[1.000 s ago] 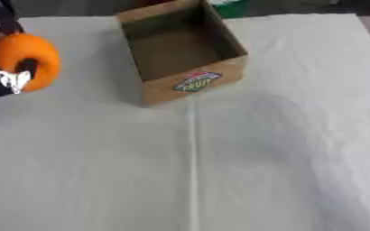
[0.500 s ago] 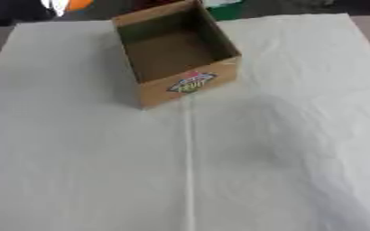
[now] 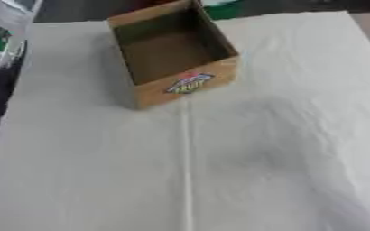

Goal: Pick up objects on the table and place them in the box.

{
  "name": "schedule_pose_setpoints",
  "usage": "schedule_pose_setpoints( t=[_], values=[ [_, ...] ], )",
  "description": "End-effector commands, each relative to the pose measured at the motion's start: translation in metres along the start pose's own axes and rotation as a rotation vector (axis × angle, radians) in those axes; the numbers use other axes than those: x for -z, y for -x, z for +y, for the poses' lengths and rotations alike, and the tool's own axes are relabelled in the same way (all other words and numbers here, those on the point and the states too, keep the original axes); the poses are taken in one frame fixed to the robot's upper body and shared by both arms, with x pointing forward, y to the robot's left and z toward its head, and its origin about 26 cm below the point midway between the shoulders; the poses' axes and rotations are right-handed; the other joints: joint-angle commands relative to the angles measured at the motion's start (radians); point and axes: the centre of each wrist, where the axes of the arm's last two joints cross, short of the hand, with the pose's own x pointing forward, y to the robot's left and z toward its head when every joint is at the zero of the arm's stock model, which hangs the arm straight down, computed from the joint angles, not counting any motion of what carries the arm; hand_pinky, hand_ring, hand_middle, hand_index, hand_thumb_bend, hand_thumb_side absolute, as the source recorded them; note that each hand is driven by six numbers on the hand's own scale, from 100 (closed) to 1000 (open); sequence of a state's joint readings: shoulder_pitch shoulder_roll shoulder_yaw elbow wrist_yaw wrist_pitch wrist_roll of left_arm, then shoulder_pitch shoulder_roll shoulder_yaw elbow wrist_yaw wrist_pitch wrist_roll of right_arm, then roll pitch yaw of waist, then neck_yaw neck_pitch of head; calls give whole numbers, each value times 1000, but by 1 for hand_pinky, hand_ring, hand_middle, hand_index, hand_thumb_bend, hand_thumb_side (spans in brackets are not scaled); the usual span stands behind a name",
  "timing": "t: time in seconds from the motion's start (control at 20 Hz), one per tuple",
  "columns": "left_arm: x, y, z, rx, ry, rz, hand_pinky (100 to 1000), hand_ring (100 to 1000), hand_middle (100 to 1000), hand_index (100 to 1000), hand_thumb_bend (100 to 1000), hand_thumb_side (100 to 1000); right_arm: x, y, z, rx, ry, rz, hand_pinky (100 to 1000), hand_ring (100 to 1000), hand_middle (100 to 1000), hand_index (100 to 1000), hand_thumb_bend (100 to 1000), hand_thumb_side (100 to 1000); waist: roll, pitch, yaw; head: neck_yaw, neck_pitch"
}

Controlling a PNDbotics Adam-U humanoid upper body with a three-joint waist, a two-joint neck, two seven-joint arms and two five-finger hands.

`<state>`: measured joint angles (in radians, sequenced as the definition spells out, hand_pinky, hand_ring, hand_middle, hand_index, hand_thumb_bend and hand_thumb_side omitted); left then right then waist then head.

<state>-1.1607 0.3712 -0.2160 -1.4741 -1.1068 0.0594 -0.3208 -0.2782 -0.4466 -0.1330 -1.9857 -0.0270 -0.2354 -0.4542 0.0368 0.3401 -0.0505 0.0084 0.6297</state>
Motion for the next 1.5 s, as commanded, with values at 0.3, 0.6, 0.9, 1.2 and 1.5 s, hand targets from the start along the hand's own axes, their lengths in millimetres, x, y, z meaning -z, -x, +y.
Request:
schedule_pose_setpoints(
  t=[0.3,0.6,0.9,1.2,1.5],
  values=[
    [43,-14,-91,26,71,59,188,399,605,685,100,427,9,-7,0,14,-14,-35,807,815,712,821,100,1000,-1,1,-7,11,-22],
    [37,-20,-137,47,138,69,186,400,591,680,100,419,11,-8,1,23,-9,-37,807,815,712,821,100,1000,-6,6,-11,12,-26],
    [31,-40,-166,165,203,107,175,413,598,684,100,413,11,-8,4,38,-10,-37,807,815,712,821,100,1000,-15,12,-21,29,-42],
    [24,-46,-181,186,247,113,223,467,641,708,100,371,10,-7,3,34,-3,-33,808,816,711,821,100,1000,-16,17,-21,27,-45],
    [25,-45,-176,210,226,145,474,727,831,879,153,497,8,-7,2,28,-4,-24,809,818,711,821,100,1000,-14,17,-18,22,-43]
  ],
)
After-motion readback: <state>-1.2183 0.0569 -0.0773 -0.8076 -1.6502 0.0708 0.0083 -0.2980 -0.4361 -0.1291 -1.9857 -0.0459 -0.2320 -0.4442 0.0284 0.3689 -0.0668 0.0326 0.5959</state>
